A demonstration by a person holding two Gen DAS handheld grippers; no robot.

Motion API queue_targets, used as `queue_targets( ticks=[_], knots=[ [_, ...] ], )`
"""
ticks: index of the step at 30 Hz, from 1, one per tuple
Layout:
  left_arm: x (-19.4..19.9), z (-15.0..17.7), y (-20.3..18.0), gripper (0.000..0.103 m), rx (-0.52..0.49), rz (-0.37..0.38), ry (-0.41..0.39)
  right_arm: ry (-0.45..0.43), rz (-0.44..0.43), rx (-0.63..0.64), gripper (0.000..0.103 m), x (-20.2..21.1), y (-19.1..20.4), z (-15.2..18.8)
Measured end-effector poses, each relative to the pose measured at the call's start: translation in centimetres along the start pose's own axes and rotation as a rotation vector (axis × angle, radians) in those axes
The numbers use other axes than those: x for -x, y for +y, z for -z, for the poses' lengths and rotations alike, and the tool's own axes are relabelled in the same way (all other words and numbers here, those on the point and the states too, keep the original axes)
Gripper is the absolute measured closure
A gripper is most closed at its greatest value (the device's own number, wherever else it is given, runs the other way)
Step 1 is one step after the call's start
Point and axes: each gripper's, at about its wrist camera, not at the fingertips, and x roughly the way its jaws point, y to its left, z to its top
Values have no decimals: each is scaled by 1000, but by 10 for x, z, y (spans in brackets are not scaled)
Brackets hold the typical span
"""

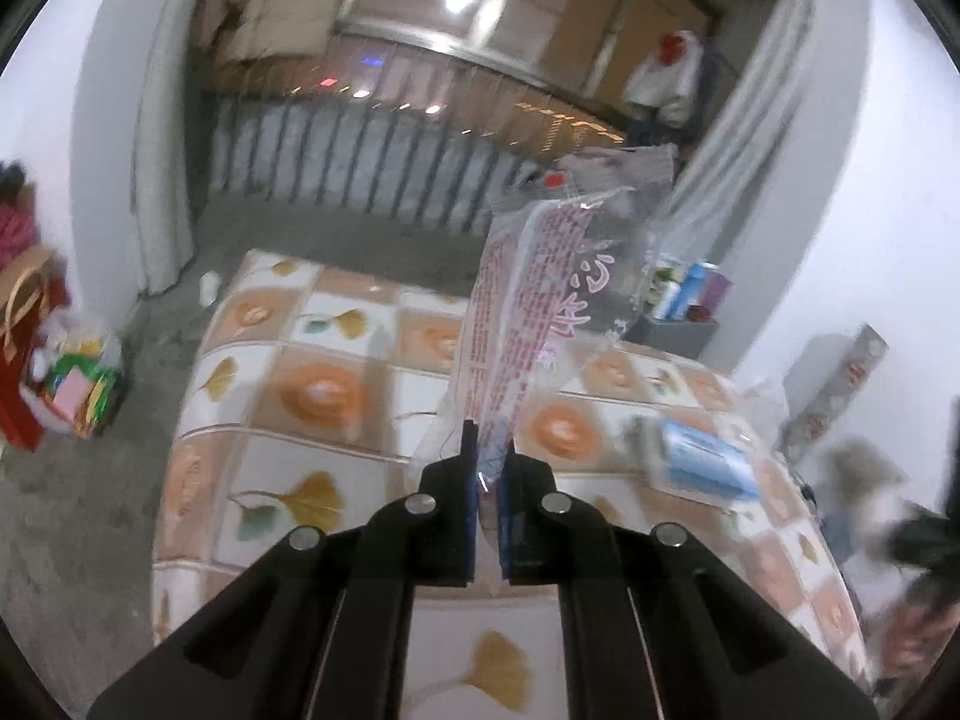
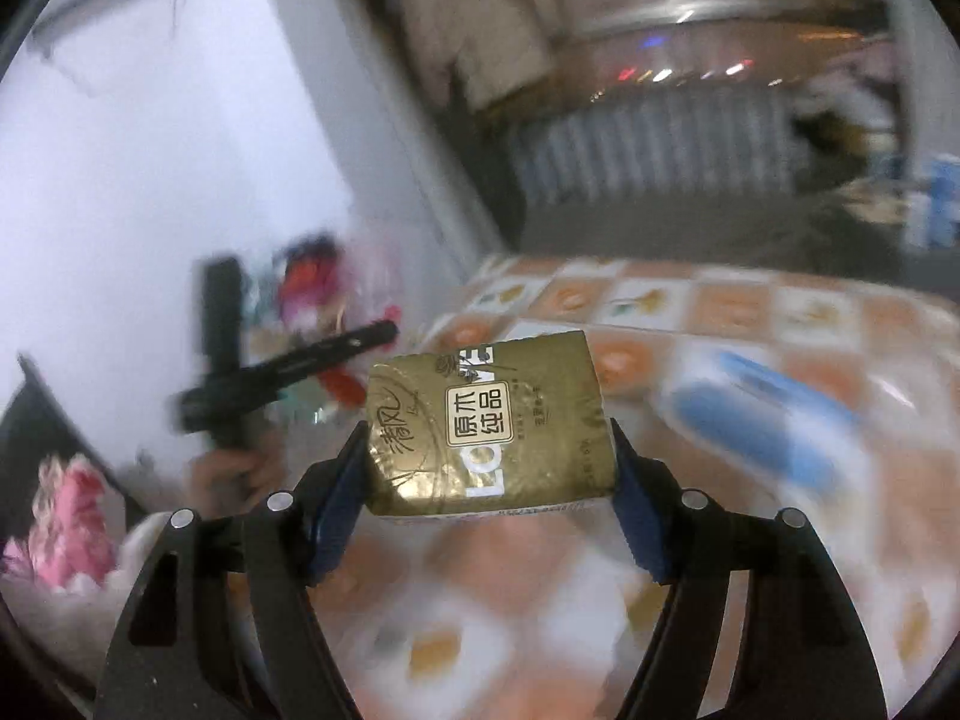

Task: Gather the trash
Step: 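Lift the clear bag with the left gripper while right carries the gold box to the basket, then open the right gripper over the basket dropping the gold box while left drops the clear bag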

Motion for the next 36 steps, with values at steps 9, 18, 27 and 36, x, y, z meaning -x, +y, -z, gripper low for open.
queue_targets(
  ticks=[9,18,27,36],
  knots=[
    [68,37,-105,98,-56,168,-105,-187,501,-374,34,286,-25,159],
    [89,64,-266,98,-218,464,9,-52,605,-904,34,295,-139,352],
    [96,121,-370,98,-499,472,58,543,712,-570,34,196,-211,407],
    [69,163,-401,97,-567,490,201,722,641,-689,25,183,-235,457]
  ],
)
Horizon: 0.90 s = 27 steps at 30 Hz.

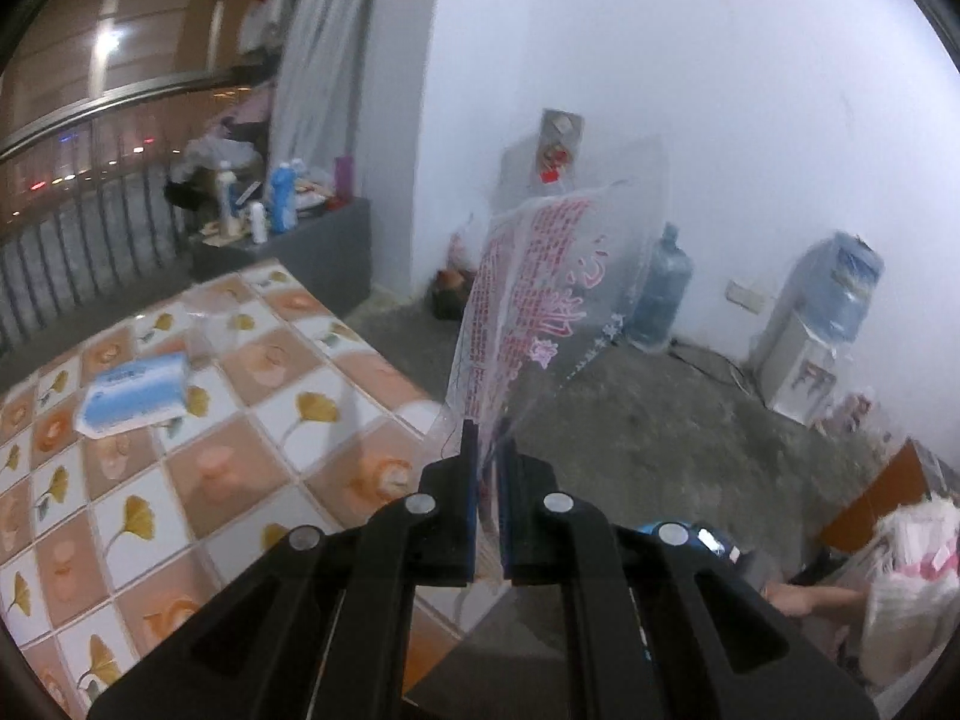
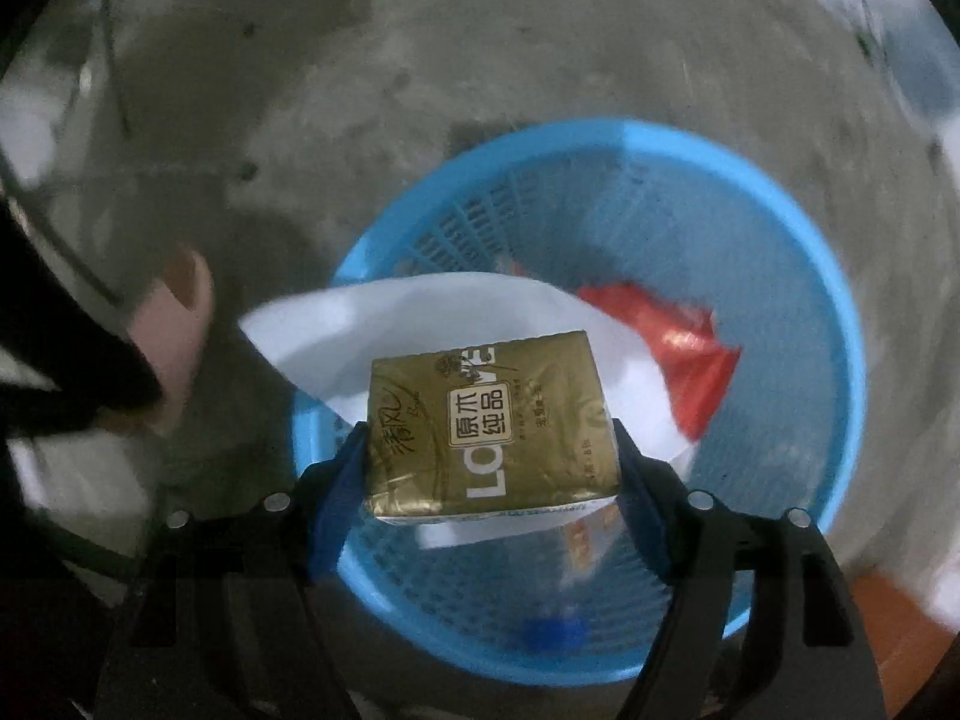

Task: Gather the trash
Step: 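Open the right gripper over the basket dropping the gold box while left drops the clear bag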

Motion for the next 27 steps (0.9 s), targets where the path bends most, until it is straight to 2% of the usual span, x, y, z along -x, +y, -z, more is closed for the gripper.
queue_targets(
  ticks=[3,5,8,10,13,14,16,17,18,20,21,24,25,26,27],
  knots=[
    [-13,2,-19,97,-32,22,33,1,-195,-157,23,13,-10,-3],
    [-24,3,-36,97,-55,56,57,-72,-326,-237,22,33,-18,-4],
    [-37,3,-57,97,-87,108,93,-169,-443,-340,21,65,-33,1],
    [-53,9,-78,97,-116,158,154,-269,-451,-393,21,90,-48,10],
    [-90,25,-112,97,-128,253,285,-509,-390,-475,21,145,-73,23],
    [-105,33,-122,97,-125,282,340,-593,-383,-504,21,163,-81,27],
    [-149,59,-148,97,-105,353,502,-705,-363,-539,21,182,-91,31],
    [-162,67,-154,97,-86,366,549,-754,-347,-547,21,191,-96,32],
    [-186,85,-164,97,-47,378,640,-802,-321,-551,21,201,-99,35],
    [-222,116,-178,97,30,394,774,-831,-309,-543,21,209,-101,36],
    [-244,136,-183,97,83,389,848,-836,-322,-546,21,207,-100,37],
    [-294,186,-190,96,218,353,992,-844,-396,-560,21,203,-103,36],
    [-307,201,-192,95,246,322,1024,-844,-405,-565,21,202,-103,36],
    [-314,209,-194,93,233,295,1023,-846,-404,-572,21,197,-107,33],
    [-318,213,-200,82,187,261,1012,-845,-401,-577,21,197,-108,33]
  ],
)
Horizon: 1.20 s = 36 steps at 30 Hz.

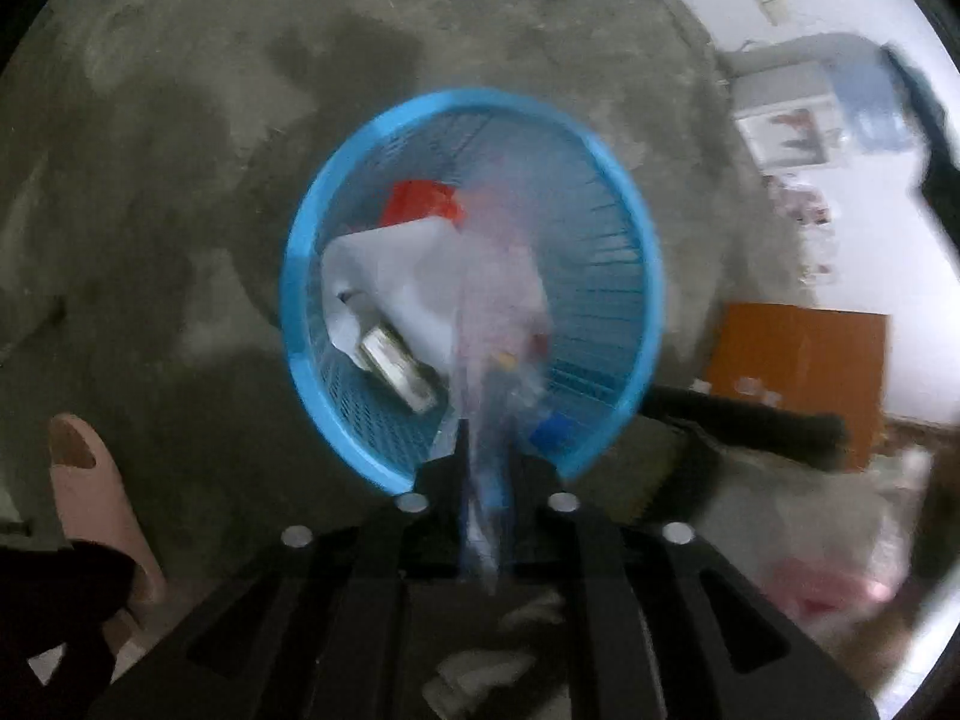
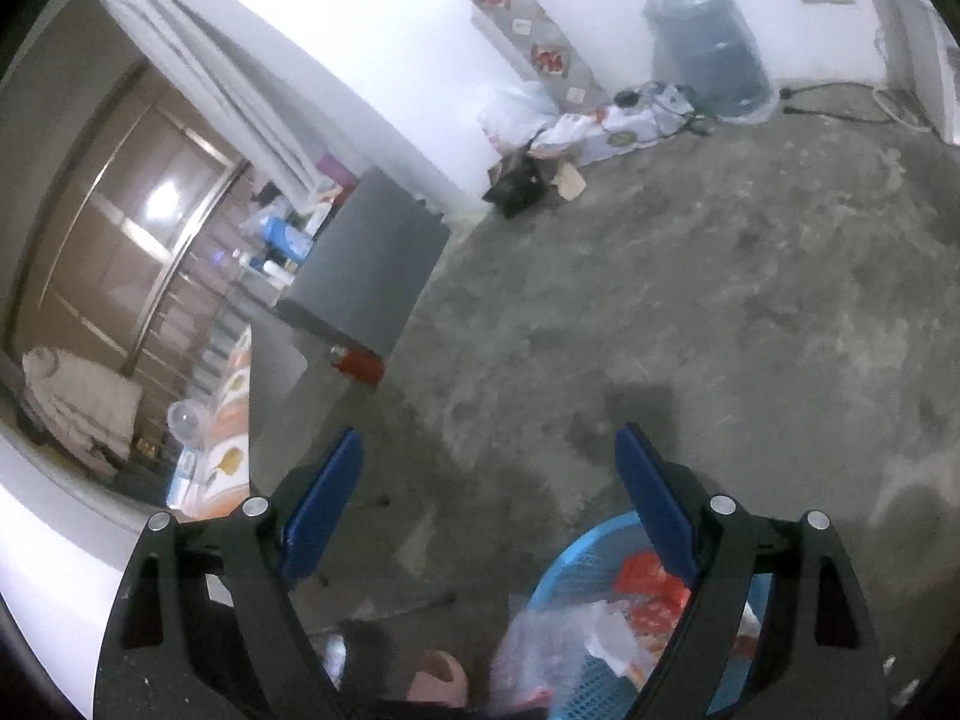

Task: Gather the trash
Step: 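Open the right gripper over the basket dropping the gold box while left drops the clear bag, then grasp the blue Mecobalamin box with the left gripper while right grasps a clear plastic cup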

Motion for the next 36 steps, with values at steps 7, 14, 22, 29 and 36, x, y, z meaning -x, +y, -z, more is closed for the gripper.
queue_targets(
  ticks=[7,14,22,29,36],
  knots=[
    [9,17,-13,35,-108,-66,-57,-16,33,19,21,7,5,-5],
    [134,64,-32,35,-228,-60,-342,-30,109,104,21,2,19,1],
    [371,166,62,24,-131,-242,-895,-31,5,257,21,5,84,23],
    [441,140,295,18,380,-219,-763,94,-206,449,13,-44,206,51],
    [440,102,446,17,961,268,-829,190,-345,699,8,-148,350,37]
  ],
)
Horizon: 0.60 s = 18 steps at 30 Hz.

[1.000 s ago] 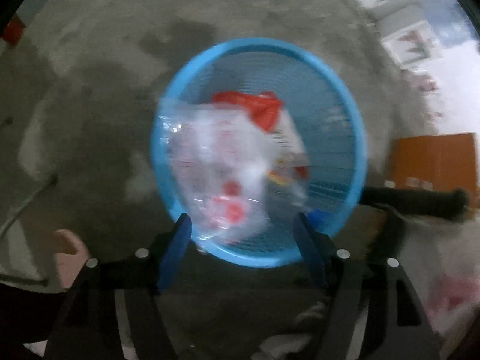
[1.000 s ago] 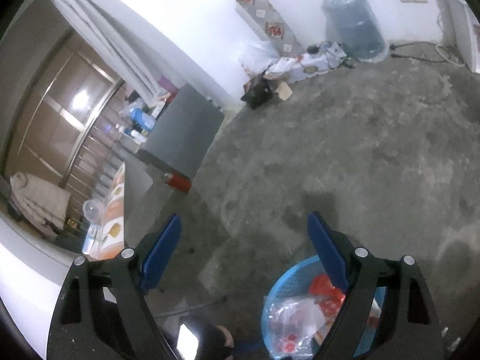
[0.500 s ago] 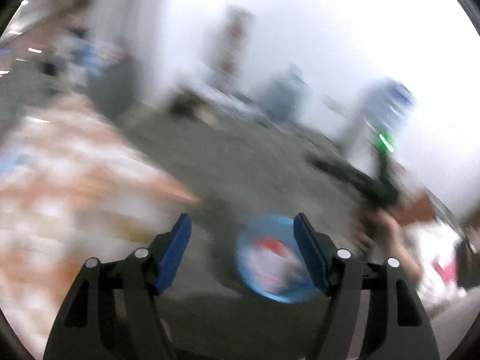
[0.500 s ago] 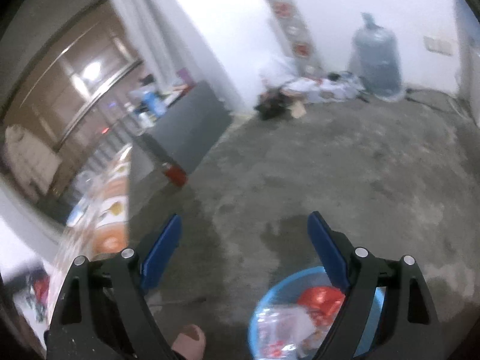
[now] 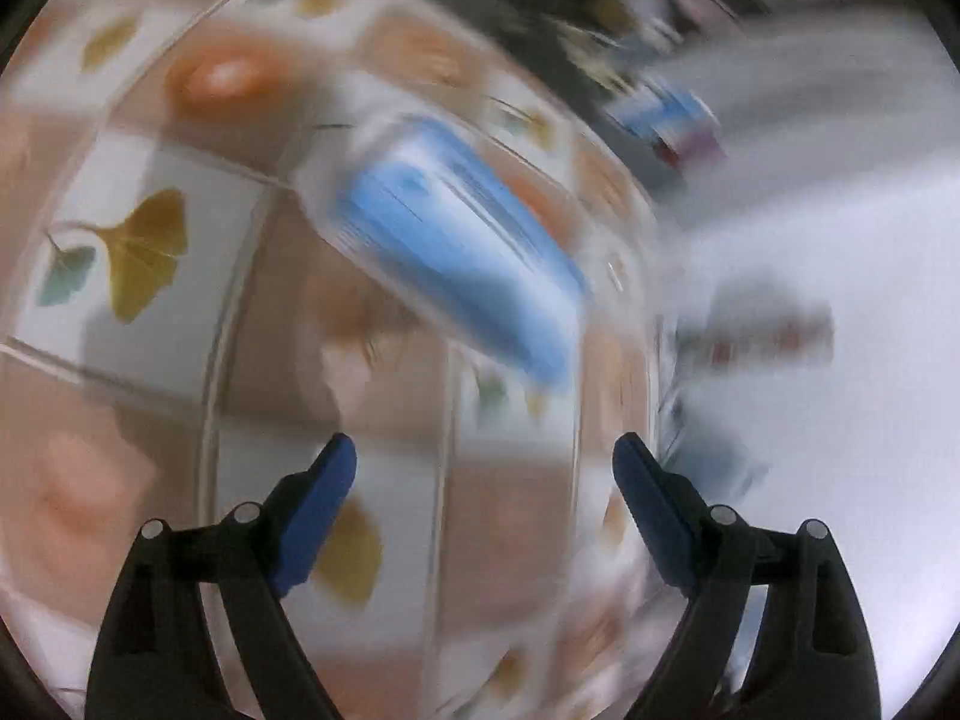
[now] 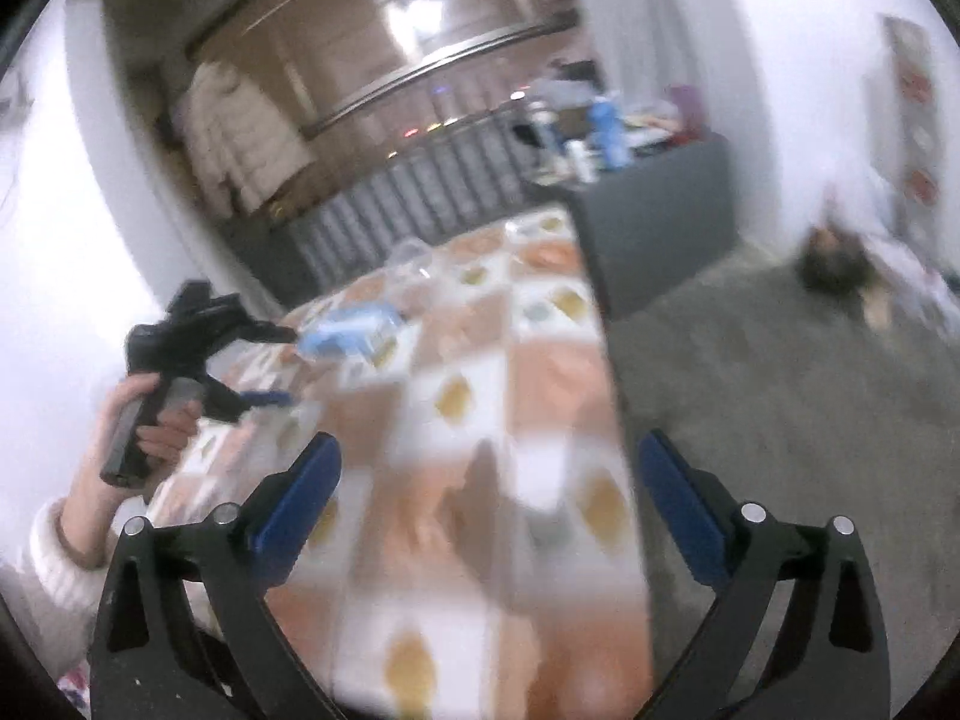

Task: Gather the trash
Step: 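Grasp the blue Mecobalamin box with the left gripper while right grasps a clear plastic cup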

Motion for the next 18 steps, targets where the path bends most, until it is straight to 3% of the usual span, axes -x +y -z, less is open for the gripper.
queue_targets(
  ticks=[2,3,7,11,14,18],
  knots=[
    [-4,-21,8,11,133,49,-35,3,-32,7,8,-27,6,-29],
    [-3,-34,6,11,177,12,-63,9,-38,9,8,-41,10,-44],
    [-14,-61,-5,4,182,-69,-67,3,-47,24,8,-72,20,-79],
    [-27,-84,-17,5,179,-120,-96,5,-13,110,8,-102,31,-91],
    [-46,-96,-37,5,80,-244,-135,26,-4,199,8,-125,37,-93],
    [-81,-102,-70,5,-102,-512,-121,160,2,219,8,-170,33,-90]
  ],
)
